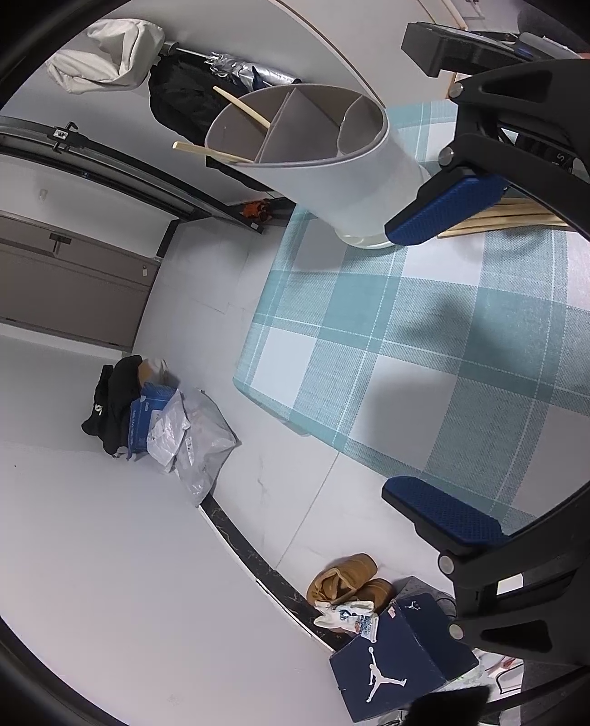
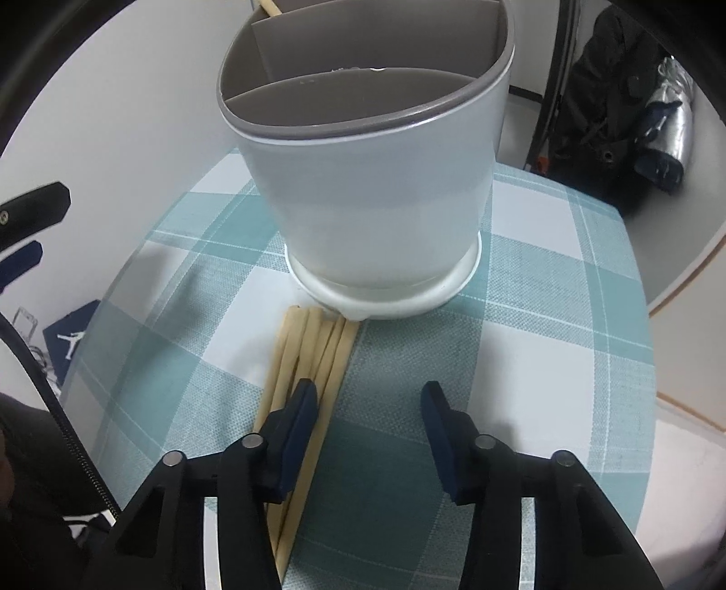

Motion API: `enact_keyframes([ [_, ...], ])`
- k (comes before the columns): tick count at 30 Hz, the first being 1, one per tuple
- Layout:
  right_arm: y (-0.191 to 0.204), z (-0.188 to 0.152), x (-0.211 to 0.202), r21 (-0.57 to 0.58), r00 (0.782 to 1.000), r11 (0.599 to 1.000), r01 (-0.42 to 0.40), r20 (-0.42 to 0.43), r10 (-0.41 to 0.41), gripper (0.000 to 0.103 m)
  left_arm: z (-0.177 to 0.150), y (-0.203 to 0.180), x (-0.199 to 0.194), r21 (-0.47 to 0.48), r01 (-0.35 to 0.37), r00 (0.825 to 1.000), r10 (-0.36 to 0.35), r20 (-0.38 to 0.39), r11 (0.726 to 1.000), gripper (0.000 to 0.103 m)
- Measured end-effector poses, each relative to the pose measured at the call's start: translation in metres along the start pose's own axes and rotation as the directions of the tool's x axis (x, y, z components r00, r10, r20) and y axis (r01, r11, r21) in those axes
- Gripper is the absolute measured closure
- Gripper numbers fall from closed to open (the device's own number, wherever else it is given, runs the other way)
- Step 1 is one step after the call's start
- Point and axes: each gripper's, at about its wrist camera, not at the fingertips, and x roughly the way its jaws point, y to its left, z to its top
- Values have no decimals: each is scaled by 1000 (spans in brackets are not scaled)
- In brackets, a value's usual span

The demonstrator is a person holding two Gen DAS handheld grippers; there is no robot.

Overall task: Organize utensils
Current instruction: 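Move the right gripper back down to the chopstick pile, then grasp a single chopstick from the pile with the right gripper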

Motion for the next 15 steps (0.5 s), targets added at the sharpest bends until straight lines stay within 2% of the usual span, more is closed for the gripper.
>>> enact_keyframes([
  [3, 4, 3, 1, -15, 1000, 1000, -8, 1, 8, 66, 0, 1, 0, -2, -3, 1000, 3, 1, 1000, 3],
  [5, 6, 3, 0, -36, 1000, 999, 27, 8, -27, 70, 0, 2, -1, -1, -5, 1000, 5, 4, 1000, 3],
  [6, 6, 2, 1, -47, 999, 998, 49, 1, -49, 81, 0, 2, -1, 0, -7, 1000, 7, 4, 1000, 3],
  [15, 15, 2, 3, -88, 998, 995, 57, 10, -56, 86, -1, 2, -1, -1, -15, 1000, 15, 3, 1000, 3],
])
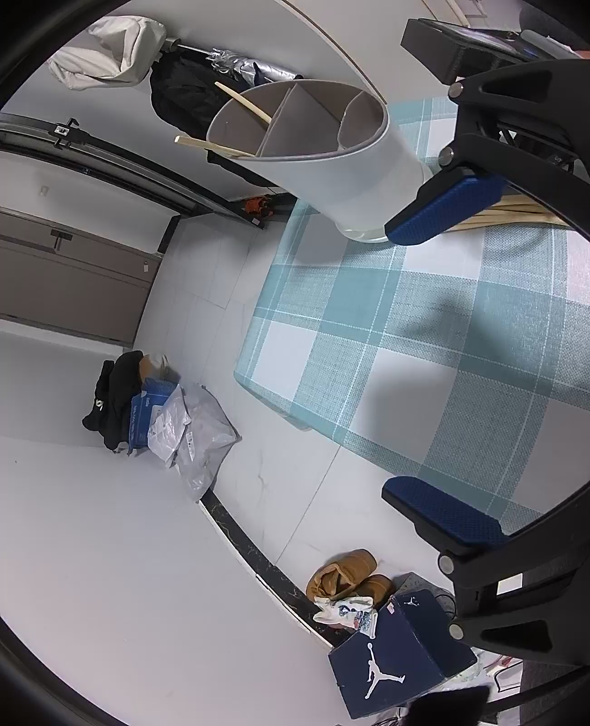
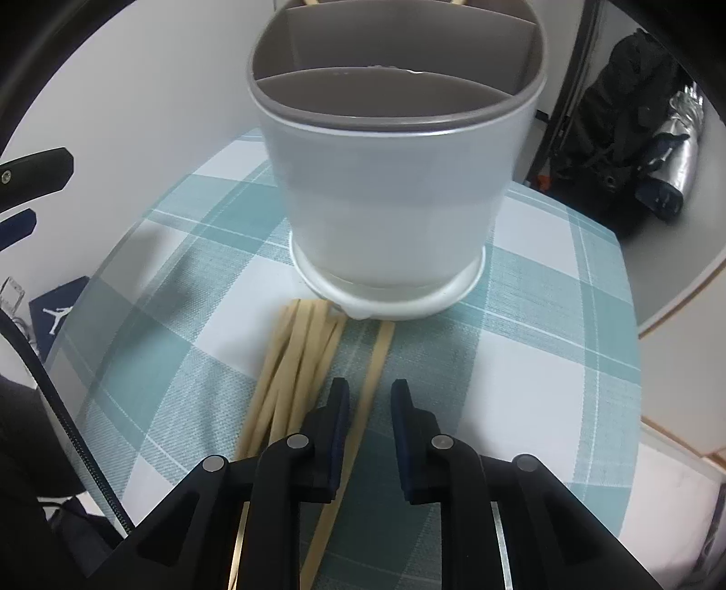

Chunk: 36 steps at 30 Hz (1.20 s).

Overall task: Organize utensils
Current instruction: 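Grasp a single chopstick from the pile with the right gripper, then lift the chopstick with the right gripper while the left gripper grasps another chopstick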

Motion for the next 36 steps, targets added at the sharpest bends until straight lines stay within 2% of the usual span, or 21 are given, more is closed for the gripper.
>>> enact_keyframes([
  [2, -4, 0, -1, 12, 1000, 1000, -18, -5, 18, 89, 0, 1, 0, 4, -1, 1000, 1, 0, 1000, 3],
  [3, -4, 1, -1, 19, 1000, 999, -27, -10, 28, 96, 0, 1, -1, 5, -3, 1000, 3, -1, 1000, 3],
  [4, -7, 1, 0, 32, 999, 999, -44, -15, 44, 97, -1, 1, 0, 6, -4, 1000, 4, -1, 1000, 3],
  [10, -25, -3, -2, 91, 993, 991, -102, -52, 107, 98, -1, 0, 1, 1, 4, 1000, -4, -19, 1000, 3],
  [14, -29, -11, -6, 75, 987, 989, -125, -89, 132, 97, -2, -4, 3, 12, 11, 1000, -10, -30, 1000, 3],
  [20, -26, -10, -5, 28, 985, 991, -128, -113, 130, 92, -6, -11, 7, 42, 18, 998, -15, -55, 999, 3],
  [22, -24, -3, -2, 0, 987, 993, -115, -113, 114, 79, -9, -14, 8, 60, 20, 998, -16, -66, 998, 3],
  [24, -21, 5, 4, -15, 988, 993, -113, -110, 111, 72, -13, -17, 10, 81, 55, 995, -48, -88, 995, 3],
  [27, -20, 15, 10, -22, 989, 993, -117, -98, 114, 72, -19, -21, 14, 88, 149, 979, -135, -153, 985, 3],
  [29, -21, 20, 12, -2, 985, 990, -140, -98, 139, 80, -24, -26, 18, 113, 166, 972, -142, -189, 980, 3],
  [30, -22, 21, 14, 14, 981, 986, -163, -99, 164, 93, -27, -30, 20, 131, 167, 969, -138, -203, 977, 3],
  [31, -24, 20, 14, 30, 979, 984, -177, -100, 179, 97, -32, -34, 23, 154, 165, 967, -129, -220, 974, 3],
  [36, -39, 26, 14, 116, 969, 965, -235, -56, 242, 97, -43, -49, 38, 214, 171, 949, -103, -297, 962, 3],
])
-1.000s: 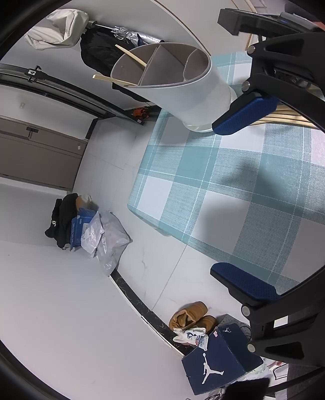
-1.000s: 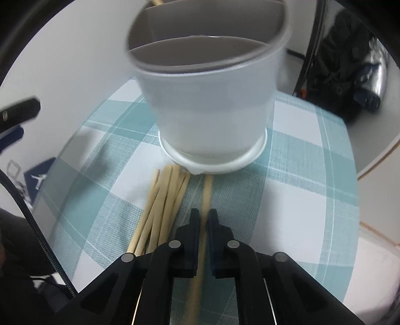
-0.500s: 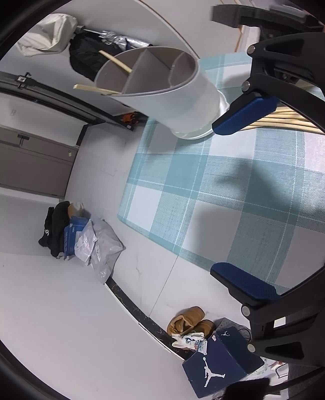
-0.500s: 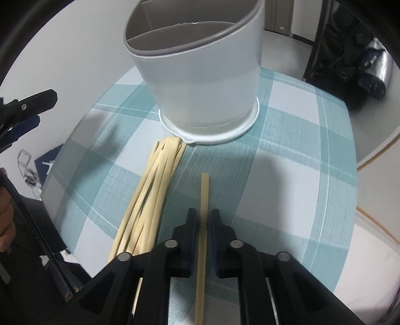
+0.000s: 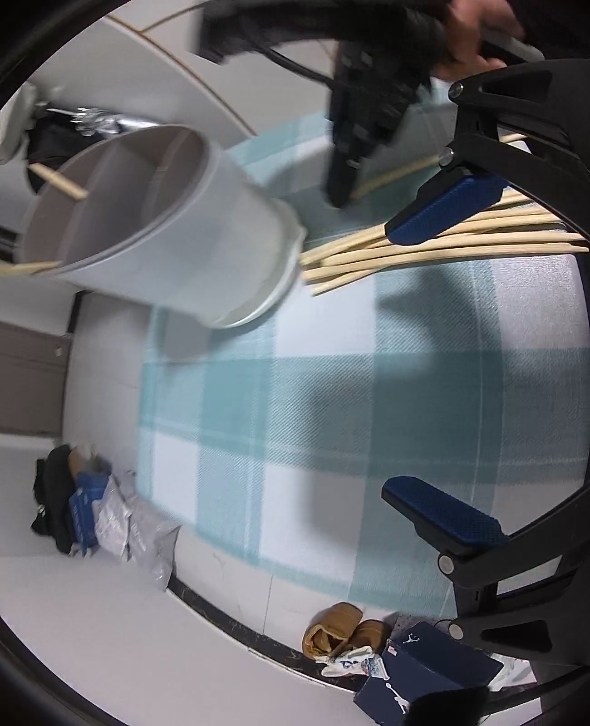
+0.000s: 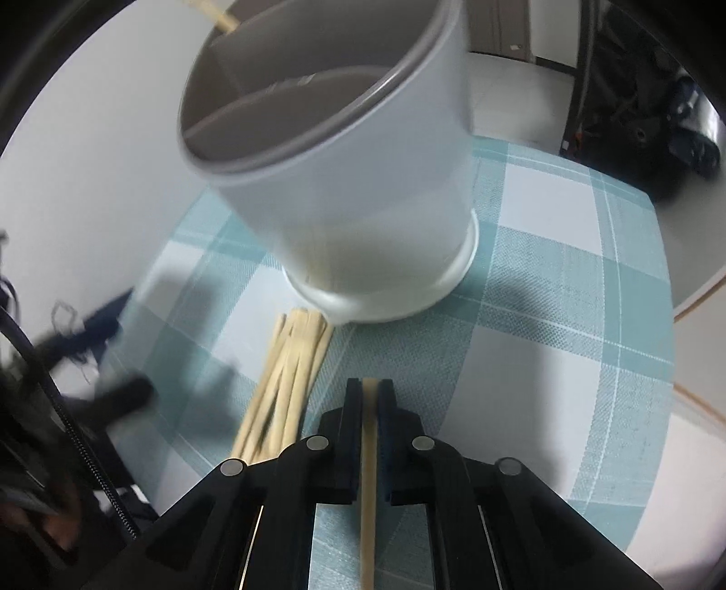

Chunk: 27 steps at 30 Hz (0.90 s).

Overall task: Organize utensils
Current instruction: 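Lift the chopstick with the right gripper while the left gripper grasps another chopstick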

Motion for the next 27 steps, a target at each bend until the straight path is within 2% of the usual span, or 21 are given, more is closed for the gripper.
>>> enact_keyframes([
  [6, -37, 0, -23, 165, 989, 978, -129, 94, 114, 97, -5, -9, 13, 30, -16, 998, 17, -53, 999, 3],
  [11, -70, -5, -41, 291, 958, 919, -267, 185, 220, 97, -6, -14, 22, 59, -61, 995, 66, -79, 996, 3],
  [19, -98, -8, -61, 349, 932, 880, -323, 277, 232, 97, -8, -19, 26, 93, -128, 988, 135, -79, 987, 3],
  [22, -95, -9, -67, 344, 928, 880, -328, 290, 233, 97, -7, -15, 25, 80, -126, 988, 133, -77, 989, 4],
  [27, -90, -17, -77, 323, 932, 894, -310, 288, 219, 97, -8, -16, 23, 81, -137, 988, 142, -64, 987, 12],
])
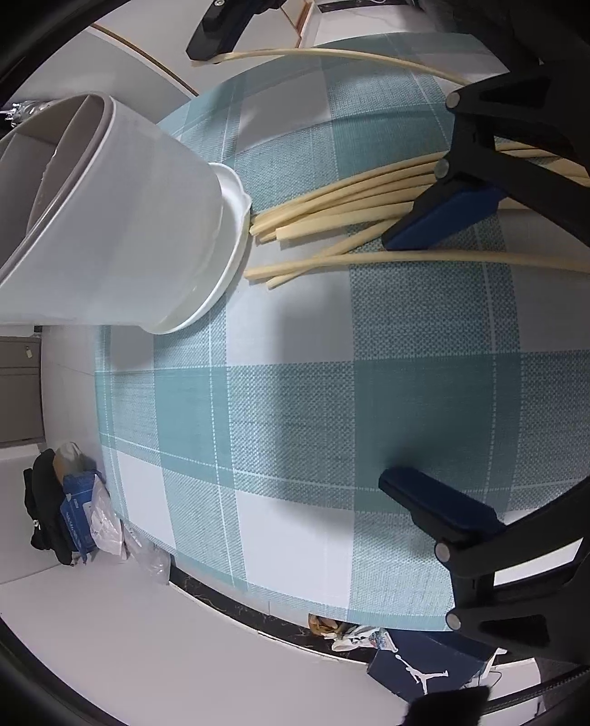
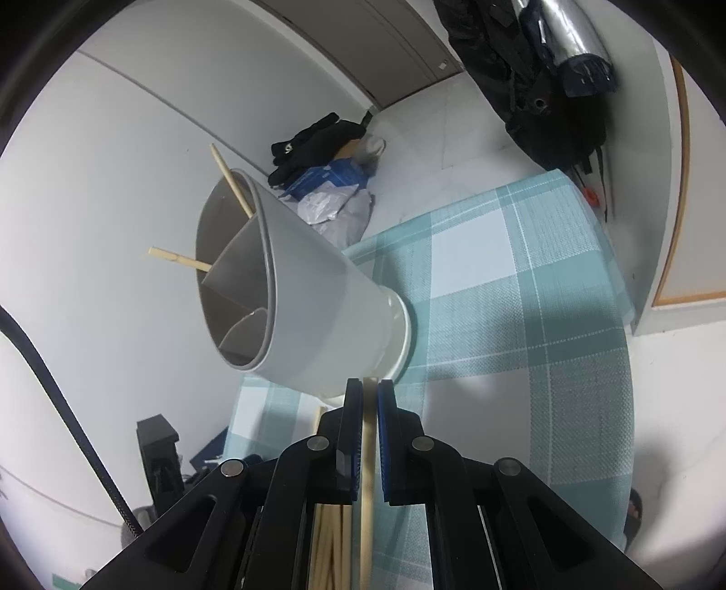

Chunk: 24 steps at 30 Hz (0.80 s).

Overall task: Organize utensils
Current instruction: 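Lift the chopstick with the right gripper while the left gripper grasps another chopstick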

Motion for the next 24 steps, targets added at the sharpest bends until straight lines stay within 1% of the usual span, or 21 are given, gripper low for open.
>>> enact_keyframes([
  [2, 2, -2, 1, -9, 1000, 1000, 4, -7, -4, 97, 1, 1, -1, 2, -2, 1000, 2, 10, 1000, 22],
  [3, 3, -4, 1, -17, 1000, 1000, 10, -7, -10, 97, 3, 1, -1, 0, 1, 1000, -1, 10, 1000, 25],
  [5, 5, -5, 0, -31, 1000, 999, 13, -6, -13, 97, 5, 2, -2, 0, 2, 1000, -2, 18, 1000, 48],
  [6, 6, -6, 1, -37, 1000, 999, 13, -7, -13, 97, 6, 3, -3, 3, 5, 1000, -5, 17, 1000, 51],
  [7, 7, -6, 1, -41, 1000, 999, 14, -7, -14, 97, 7, 4, -3, 2, 9, 1000, -9, 14, 1000, 57],
  [8, 7, -7, 1, -43, 1000, 999, 13, -7, -14, 97, 7, 4, -3, 1, 8, 1000, -8, 15, 1000, 67],
  [9, 7, -7, 1, -42, 1000, 999, 14, -8, -14, 97, 7, 5, -3, -1, 10, 1000, -10, 16, 1000, 72],
  [10, 7, -7, 1, -40, 1000, 999, 15, -8, -15, 97, 7, 7, -4, -12, 13, 1000, -13, 10, 1000, 81],
  [11, 6, -7, 1, -38, 1000, 999, 17, -9, -17, 97, 8, 8, -4, -20, 15, 1000, -15, 6, 1000, 85],
  [15, 6, -7, 1, -35, 1000, 999, 26, -5, -26, 97, 10, 15, -1, -63, 56, 998, -57, -15, 996, 86],
  [18, 5, -6, 0, -29, 1000, 999, 25, -4, -26, 97, 14, 17, 1, -82, 62, 998, -64, -18, 995, 85],
  [19, 5, -6, 0, -27, 1000, 999, 26, -4, -26, 97, 15, 17, 1, -82, 58, 998, -59, -14, 995, 81],
  [20, 5, -6, 0, -25, 1000, 999, 25, -5, -25, 97, 16, 17, 1, -82, 56, 998, -57, -7, 995, 75],
  [21, 4, -6, 0, -24, 1000, 999, 28, -2, -28, 97, 17, 19, 1, -85, 58, 998, -59, 0, 995, 72],
  [23, 3, -6, -2, -20, 999, 999, 33, 7, -33, 97, 21, 20, 0, -86, 56, 998, -54, 22, 995, 64],
  [24, 3, -5, -2, -18, 999, 999, 32, 9, -31, 97, 24, 20, 0, -78, 48, 998, -46, 35, 996, 61],
])
